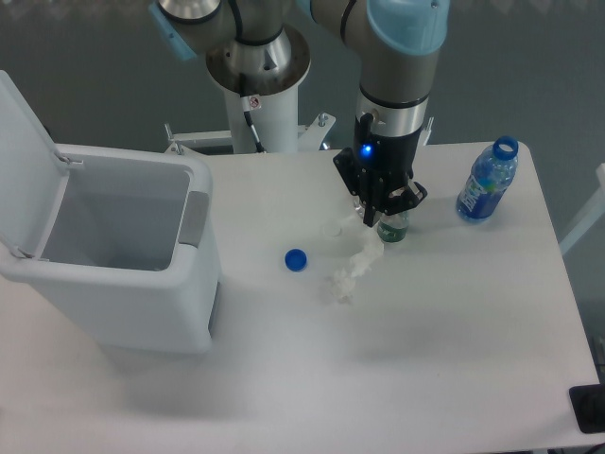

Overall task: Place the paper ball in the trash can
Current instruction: 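Close the gripper on the crumpled white paper ball beside the small bottle, then lift the paper ball and carry it over the open trash can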

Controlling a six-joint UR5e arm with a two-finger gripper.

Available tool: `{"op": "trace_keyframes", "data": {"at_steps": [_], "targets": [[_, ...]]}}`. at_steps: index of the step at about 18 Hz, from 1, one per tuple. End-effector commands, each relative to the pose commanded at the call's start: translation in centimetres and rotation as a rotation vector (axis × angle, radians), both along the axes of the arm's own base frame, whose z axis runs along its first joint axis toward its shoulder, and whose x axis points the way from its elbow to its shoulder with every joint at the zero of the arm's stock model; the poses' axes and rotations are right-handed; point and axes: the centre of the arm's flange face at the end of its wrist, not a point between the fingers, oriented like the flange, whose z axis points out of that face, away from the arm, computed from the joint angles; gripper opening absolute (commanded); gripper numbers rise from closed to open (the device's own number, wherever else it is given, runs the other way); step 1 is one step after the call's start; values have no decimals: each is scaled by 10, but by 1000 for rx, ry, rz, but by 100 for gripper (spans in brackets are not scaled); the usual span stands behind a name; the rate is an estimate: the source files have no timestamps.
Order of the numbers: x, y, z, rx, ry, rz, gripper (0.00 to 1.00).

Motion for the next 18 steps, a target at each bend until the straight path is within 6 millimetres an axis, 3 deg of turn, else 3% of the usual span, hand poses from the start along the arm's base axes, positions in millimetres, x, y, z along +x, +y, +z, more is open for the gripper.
{"op": "trace_keyframes", "data": {"at_steps": [11, 18], "targets": [[3, 5, 9, 29, -6, 87, 0], [34, -10, 60, 106, 15, 277, 0]]}}
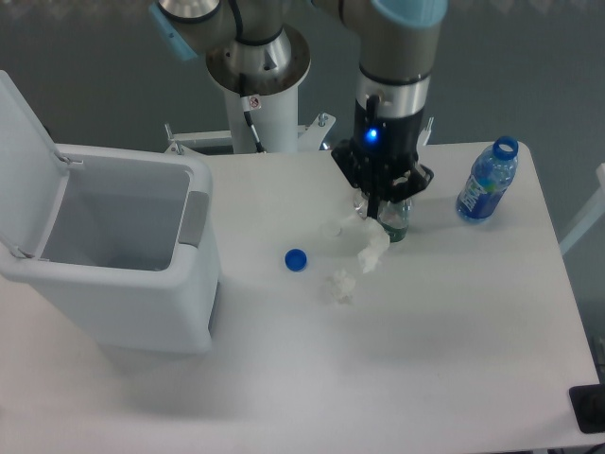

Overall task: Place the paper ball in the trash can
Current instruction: 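Lift the paper ball and carry it over the open trash can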

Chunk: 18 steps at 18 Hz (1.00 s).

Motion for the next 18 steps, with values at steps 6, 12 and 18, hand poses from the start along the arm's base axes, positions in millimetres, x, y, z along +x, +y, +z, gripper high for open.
{"op": "trace_keyframes", "data": {"at_steps": [6, 12, 18], "targets": [[36, -8, 48, 171, -49, 178, 0], [89, 8, 70, 277, -125, 168, 0], [133, 38, 73, 296, -113, 57, 0]]}}
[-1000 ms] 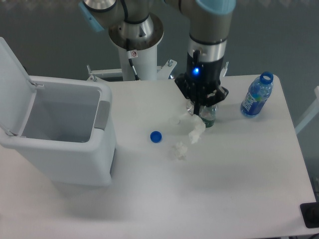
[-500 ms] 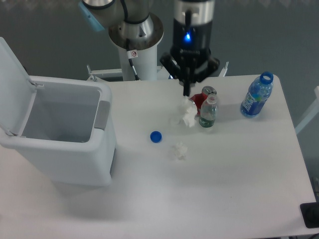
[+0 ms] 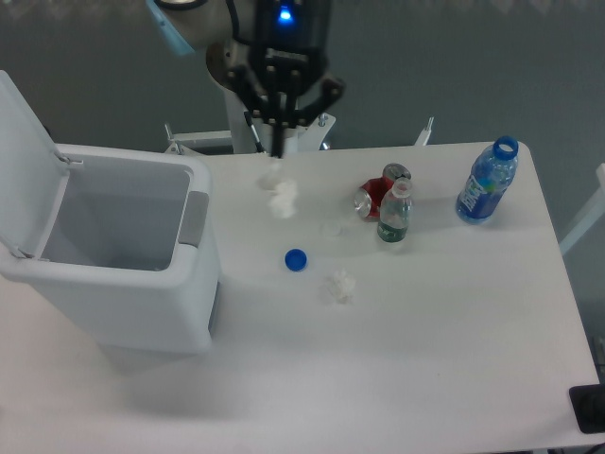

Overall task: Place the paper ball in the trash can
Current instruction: 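Lift the paper ball and carry it over the open trash can, then lower the paper ball into the trash can and open the gripper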

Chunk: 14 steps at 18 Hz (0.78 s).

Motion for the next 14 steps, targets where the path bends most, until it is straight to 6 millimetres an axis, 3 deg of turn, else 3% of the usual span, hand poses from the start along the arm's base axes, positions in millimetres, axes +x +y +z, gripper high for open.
{"op": "trace_keyframes", "data": {"at_steps": [9, 14], "targets": [[64, 31, -4, -3, -6, -137, 0], [97, 42, -28, -36, -32, -208, 0]]}}
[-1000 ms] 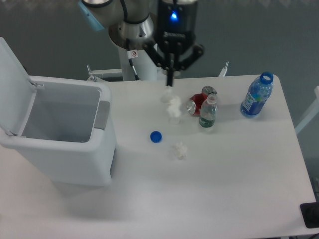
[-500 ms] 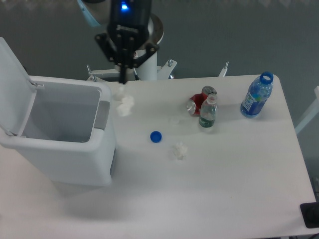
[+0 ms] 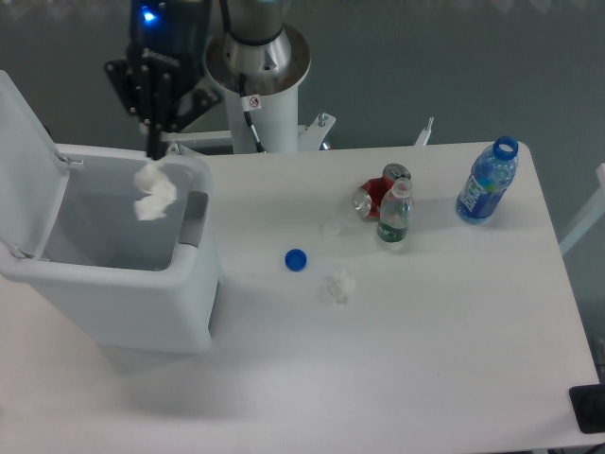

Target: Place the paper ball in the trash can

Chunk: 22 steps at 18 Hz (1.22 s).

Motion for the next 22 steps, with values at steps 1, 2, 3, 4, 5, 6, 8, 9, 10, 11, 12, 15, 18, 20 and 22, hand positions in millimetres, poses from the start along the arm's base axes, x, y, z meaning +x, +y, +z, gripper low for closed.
{"op": "trace_keyframes", "data": {"at_steps": [1, 2, 3, 4, 5, 6, 8, 9, 10, 11, 12, 15, 18, 20, 22], "targets": [[5, 2, -5, -9, -6, -11, 0], [7, 4, -8, -13, -11, -17, 0], [8, 7, -11, -17, -13, -23, 0], [14, 10, -13, -20, -15, -37, 0], [18, 13, -15, -23, -17, -48, 0], [19, 16, -18, -28, -20, -53, 0], [20, 17, -19, -31, -22, -56, 11], [20, 18, -20, -32, -22, -57, 21], [19, 18, -21, -30, -20, -60, 38], [19, 20, -21, -28, -16, -64, 45], [18, 20, -22, -26, -15, -64, 46], [18, 20, -22, -24, -5, -75, 60], [17, 20, -20, -20, 0, -80, 71], [17, 19, -18, -17, 11, -91, 79], [10, 17, -15, -8, 39, -109, 92]]}}
